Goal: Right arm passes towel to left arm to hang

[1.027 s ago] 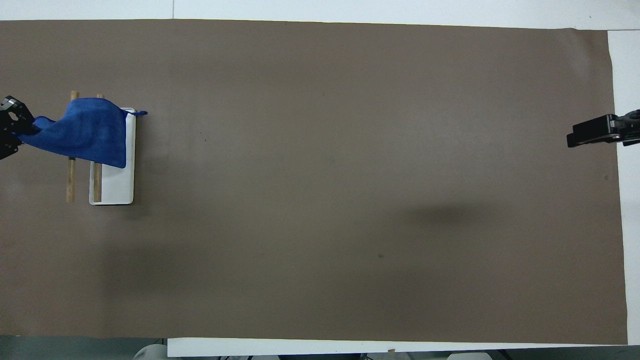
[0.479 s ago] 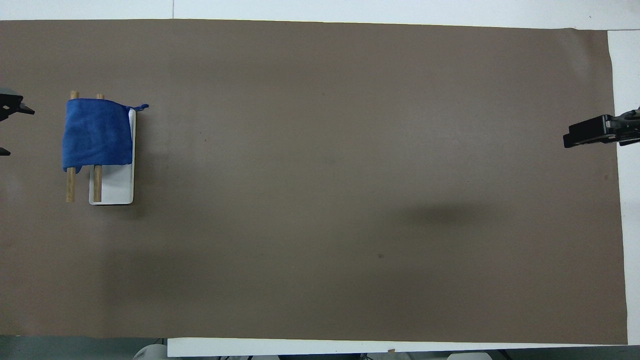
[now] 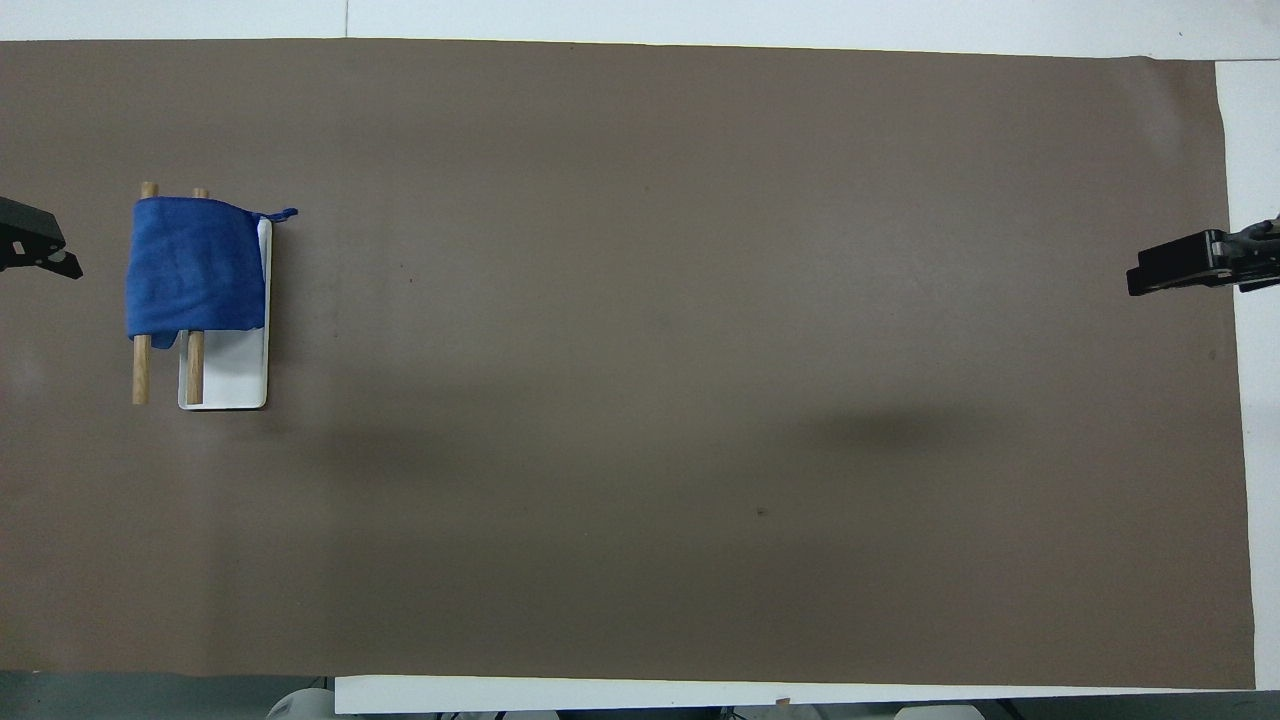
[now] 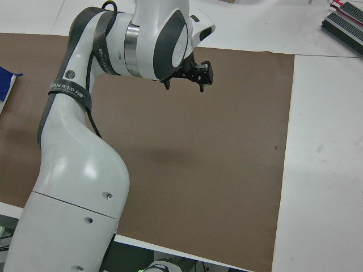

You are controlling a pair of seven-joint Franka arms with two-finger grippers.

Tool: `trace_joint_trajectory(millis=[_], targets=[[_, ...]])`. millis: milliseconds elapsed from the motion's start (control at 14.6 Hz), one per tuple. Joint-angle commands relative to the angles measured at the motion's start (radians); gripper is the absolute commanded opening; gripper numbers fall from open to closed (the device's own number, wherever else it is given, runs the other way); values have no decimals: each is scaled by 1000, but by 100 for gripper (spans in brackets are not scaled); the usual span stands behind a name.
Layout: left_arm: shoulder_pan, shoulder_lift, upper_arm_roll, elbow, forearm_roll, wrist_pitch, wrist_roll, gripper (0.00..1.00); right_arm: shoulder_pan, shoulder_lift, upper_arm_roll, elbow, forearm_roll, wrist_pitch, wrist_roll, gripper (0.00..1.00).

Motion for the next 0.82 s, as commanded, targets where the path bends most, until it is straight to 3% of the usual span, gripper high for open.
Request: trace_joint_trajectory(millis=[0, 137, 411, 753], targets=[[-45, 15, 12, 89, 7, -146, 117, 100, -1, -14, 3, -9, -11, -8, 15, 100], [-86, 14, 18, 99, 4, -195, 136, 100, -1, -14, 3, -9, -11, -8, 15, 100], [-71, 24, 20, 102, -9, -169, 281, 100, -1, -14, 3, -9, -11, -8, 15, 100], [-74, 11, 21, 76, -52, -131, 292, 100, -1, -14, 2, -9, -11, -8, 15, 100]])
